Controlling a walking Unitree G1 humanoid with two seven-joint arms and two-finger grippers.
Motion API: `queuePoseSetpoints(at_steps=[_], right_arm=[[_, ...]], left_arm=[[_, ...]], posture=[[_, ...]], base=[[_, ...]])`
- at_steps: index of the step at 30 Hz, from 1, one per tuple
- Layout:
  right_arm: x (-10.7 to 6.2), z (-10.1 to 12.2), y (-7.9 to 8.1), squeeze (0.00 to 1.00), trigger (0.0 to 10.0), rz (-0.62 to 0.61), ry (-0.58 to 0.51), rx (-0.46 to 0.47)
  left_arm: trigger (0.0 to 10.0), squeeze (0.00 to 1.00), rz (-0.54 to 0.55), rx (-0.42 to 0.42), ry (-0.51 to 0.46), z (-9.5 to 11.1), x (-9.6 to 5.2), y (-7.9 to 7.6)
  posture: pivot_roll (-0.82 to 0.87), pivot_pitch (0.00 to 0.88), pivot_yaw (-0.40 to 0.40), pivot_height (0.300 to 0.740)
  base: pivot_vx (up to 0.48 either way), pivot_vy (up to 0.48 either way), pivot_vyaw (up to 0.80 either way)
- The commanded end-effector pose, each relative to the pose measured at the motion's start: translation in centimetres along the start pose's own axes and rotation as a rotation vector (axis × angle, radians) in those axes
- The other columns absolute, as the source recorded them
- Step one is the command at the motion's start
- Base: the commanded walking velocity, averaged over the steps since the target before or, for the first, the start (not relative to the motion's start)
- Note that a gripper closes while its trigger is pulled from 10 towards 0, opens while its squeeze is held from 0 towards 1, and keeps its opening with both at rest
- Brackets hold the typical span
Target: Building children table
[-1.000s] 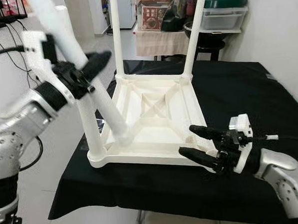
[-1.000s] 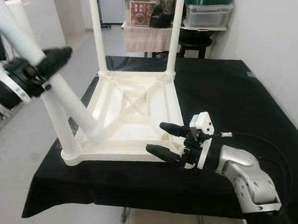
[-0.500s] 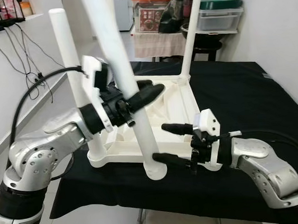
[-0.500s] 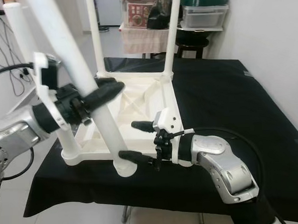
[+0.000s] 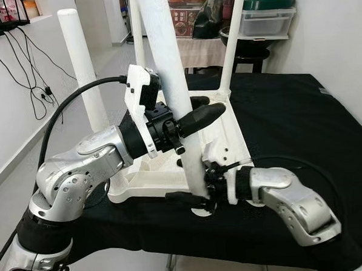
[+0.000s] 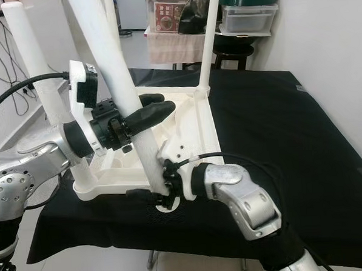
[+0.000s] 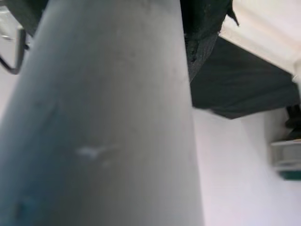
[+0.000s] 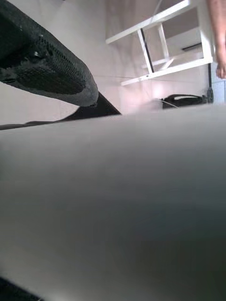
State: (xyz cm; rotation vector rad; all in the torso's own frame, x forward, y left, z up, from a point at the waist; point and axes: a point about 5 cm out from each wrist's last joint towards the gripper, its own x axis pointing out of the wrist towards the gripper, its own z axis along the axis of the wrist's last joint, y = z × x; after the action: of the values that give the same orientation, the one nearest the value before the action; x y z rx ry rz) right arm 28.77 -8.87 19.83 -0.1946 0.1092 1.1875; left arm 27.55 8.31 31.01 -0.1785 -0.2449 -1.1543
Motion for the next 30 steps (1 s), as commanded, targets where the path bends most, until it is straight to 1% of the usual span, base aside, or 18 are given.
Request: queuePoseSetpoints(at_steps=[1, 3, 4, 8, 9, 10, 13, 19, 22, 25, 26, 27, 28, 29, 30], right_arm=[[0.7, -0.1, 0.1, 0.0, 10.0, 0.006, 0.017, 0.009], [1.3, -0.2, -0.1, 0.0, 10.0, -0.026, 0.008, 0.029], [1.6, -0.2, -0.4, 0.0, 4.6, -0.054, -0.014, 0.045], [1.7, -0.1, -0.5, 0.0, 4.6, -0.073, -0.029, 0.057], [1.9, 0.1, -0.6, 0.0, 2.2, -0.09, -0.056, 0.053], [2.0, 0.5, -0.8, 0.0, 0.0, -0.111, -0.086, 0.05], [2.3, 0.9, -1.0, 0.0, 0.0, -0.132, -0.114, 0.026], [2.4, 1.0, -0.9, 0.0, 0.0, -0.125, -0.125, 0.001], [2.4, 0.9, -1.2, 0.0, 0.0, -0.146, -0.13, -0.012], [2.3, 0.8, -1.4, 0.0, 0.0, -0.161, -0.129, -0.008], [2.2, 0.7, -1.6, 0.0, 0.0, -0.175, -0.13, -0.004], [2.2, 0.7, -1.6, 0.0, 0.0, -0.175, -0.13, -0.004], [2.1, 0.6, -1.8, 0.0, 0.0, -0.199, -0.134, 0.002], [2.1, 0.6, -1.8, 0.0, 0.0, -0.199, -0.134, 0.002], [1.8, 0.5, -2.2, 0.0, 0.0, -0.229, -0.138, 0.01]], left_arm=[[0.0, 0.0, -0.06, 0.011, -0.026, 0.4, 0.7, -0.8], [0.0, 0.0, -0.063, 0.015, -0.029, 0.4, 0.9, -0.8], [0.0, 0.0, -0.066, 0.016, -0.03, 0.3, 1.0, -0.9], [0.0, 0.0, -0.069, 0.016, -0.03, 0.3, 1.0, -0.9], [0.0, 0.0, -0.073, 0.016, -0.029, 0.3, 1.1, -0.9], [0.0, 0.0, -0.078, 0.014, -0.03, 0.2, 1.1, -1.0], [0.0, 0.0, -0.084, 0.013, -0.034, 0.2, 1.2, -1.0], [0.0, 0.0, -0.086, 0.017, -0.052, 0.6, 1.4, -1.0], [0.0, 0.0, -0.082, 0.018, -0.109, 1.4, 1.5, -0.9], [0.0, 0.0, -0.068, 0.02, -0.132, 1.6, 1.4, -0.8], [10.0, 0.12, -0.05, 0.018, -0.157, 1.8, 1.4, -0.6], [10.0, 0.12, -0.05, 0.018, -0.157, 1.8, 1.4, -0.6], [10.0, 1.0, -0.047, -0.009, -0.192, 2.0, 1.3, -0.5], [10.0, 1.0, -0.047, -0.009, -0.192, 2.0, 1.3, -0.5], [10.0, 1.0, -0.036, -0.022, -0.21, 2.1, 1.1, -0.3]], posture=[[0.04, 0.0, -0.028, 0.74], [0.04, 0.0, -0.028, 0.74], [0.04, 0.0, -0.027, 0.74], [0.04, 0.0, -0.027, 0.74], [0.04, 0.0, -0.024, 0.74], [0.04, 0.0, -0.025, 0.74], [0.04, 0.0, -0.026, 0.74], [0.04, 0.0, -0.03, 0.74], [0.04, 0.0, -0.027, 0.74], [0.04, 0.0, -0.028, 0.74], [0.04, 0.0, -0.027, 0.74], [0.04, 0.0, -0.027, 0.74], [0.03, 0.0, -0.028, 0.74], [0.03, 0.0, -0.028, 0.74], [0.03, 0.0, -0.03, 0.74]], base=[[0.0, 0.0, 0.0], [0.0, 0.0, 0.0], [0.0, 0.0, 0.0], [0.0, 0.0, 0.0], [0.0, 0.0, 0.0], [0.0, 0.0, 0.0], [0.0, 0.0, 0.0], [0.0, 0.0, 0.0], [0.0, 0.0, 0.0], [0.0, 0.0, 0.0], [0.0, 0.0, 0.0], [0.0, 0.0, 0.0], [0.0, 0.0, 0.0], [0.0, 0.0, 0.0], [0.0, 0.0, 0.0]])
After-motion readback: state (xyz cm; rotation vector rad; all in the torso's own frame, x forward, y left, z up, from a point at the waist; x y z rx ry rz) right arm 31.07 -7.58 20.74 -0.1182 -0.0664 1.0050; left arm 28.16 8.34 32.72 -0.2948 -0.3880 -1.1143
